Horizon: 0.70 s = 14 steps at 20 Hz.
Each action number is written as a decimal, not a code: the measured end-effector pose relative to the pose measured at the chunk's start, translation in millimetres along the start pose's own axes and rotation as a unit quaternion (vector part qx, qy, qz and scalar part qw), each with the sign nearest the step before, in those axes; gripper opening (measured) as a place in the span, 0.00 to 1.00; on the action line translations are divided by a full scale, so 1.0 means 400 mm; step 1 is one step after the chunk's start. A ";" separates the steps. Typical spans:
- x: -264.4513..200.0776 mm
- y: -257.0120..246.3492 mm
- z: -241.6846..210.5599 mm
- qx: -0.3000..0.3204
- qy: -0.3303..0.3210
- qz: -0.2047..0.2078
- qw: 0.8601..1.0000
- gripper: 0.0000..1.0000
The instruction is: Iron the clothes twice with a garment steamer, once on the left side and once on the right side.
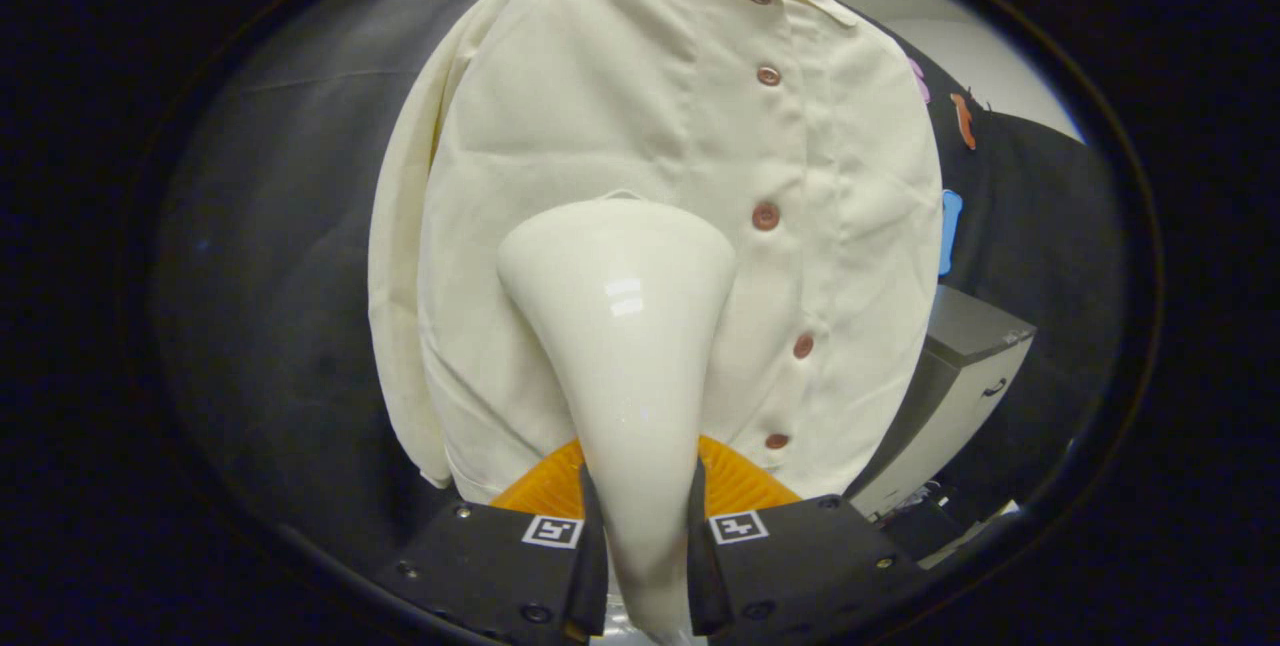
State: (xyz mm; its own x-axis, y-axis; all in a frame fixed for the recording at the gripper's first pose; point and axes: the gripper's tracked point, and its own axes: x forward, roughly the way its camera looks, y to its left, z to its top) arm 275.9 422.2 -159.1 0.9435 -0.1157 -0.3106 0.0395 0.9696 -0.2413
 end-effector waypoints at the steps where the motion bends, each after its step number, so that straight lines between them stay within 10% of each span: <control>1: 0.002 0.000 -0.029 -0.002 0.011 -0.002 1.000 0.32; 14: 0.006 0.025 -0.368 -0.030 0.106 -0.014 0.994 0.32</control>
State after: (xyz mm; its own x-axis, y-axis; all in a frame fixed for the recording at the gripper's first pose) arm 230.0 400.1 -297.8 0.8519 -0.1906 -0.4878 0.0380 0.9515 -0.3054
